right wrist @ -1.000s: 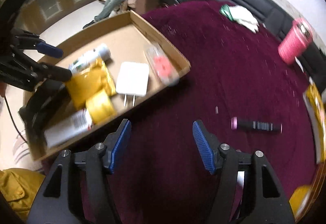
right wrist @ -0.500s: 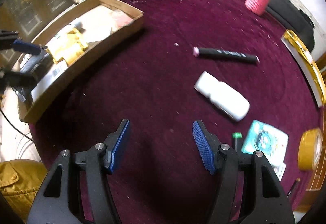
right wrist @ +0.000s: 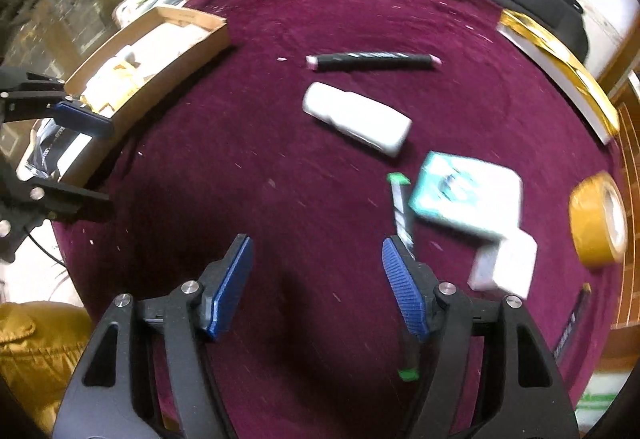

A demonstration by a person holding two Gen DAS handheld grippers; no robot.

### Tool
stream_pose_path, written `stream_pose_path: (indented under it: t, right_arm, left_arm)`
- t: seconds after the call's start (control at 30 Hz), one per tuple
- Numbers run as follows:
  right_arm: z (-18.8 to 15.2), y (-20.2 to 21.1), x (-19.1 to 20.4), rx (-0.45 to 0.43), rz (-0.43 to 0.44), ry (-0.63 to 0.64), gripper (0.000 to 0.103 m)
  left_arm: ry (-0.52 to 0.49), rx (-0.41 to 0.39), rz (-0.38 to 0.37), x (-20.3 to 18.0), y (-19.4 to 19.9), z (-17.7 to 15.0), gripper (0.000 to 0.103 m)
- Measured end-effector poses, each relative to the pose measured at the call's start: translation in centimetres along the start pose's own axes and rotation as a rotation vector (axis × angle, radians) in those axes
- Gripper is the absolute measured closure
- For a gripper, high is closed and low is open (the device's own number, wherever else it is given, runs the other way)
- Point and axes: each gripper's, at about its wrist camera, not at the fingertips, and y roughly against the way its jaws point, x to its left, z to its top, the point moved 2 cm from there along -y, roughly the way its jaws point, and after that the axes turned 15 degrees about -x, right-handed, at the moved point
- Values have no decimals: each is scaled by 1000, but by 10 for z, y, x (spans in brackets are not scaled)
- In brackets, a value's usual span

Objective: Organize objects
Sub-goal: 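Move both open grippers back over the remaining items on the table, then grasp the black marker with the left gripper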

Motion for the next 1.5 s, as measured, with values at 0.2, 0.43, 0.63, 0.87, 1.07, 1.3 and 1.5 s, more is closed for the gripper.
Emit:
stream_pose_path:
  t: [0.2,0.43,0.63,0.87,1.07,1.3,1.5]
  right_arm:
    - [-33,25,-36,10,-74,-97,35]
    - [-56,38,-59,14,-124,-181,35]
    - [-66,47,-70,13,-150,-211,35]
    - [-77,58,-84,6,-182,-250,35]
    - [-82,62,-87,-2,-187,-268,35]
    - [-85,63,-89,-4,-191,-277,35]
    - [-80,62,-95,-9,-198,-276,35]
  left_arm:
    - [-64,29,-23,-25,-18,13,27]
    - [-77,61,-69,-50,-45,27,27]
    - [-63,70,-125,-78,-66,40,27]
    - [6,2,-145,-99,-88,64,27]
    - [35,12,-89,-109,-116,69,27]
    - [-2,-17,-33,-117,-121,70,29]
    - [-100,-19,-14,-106,-112,62,79]
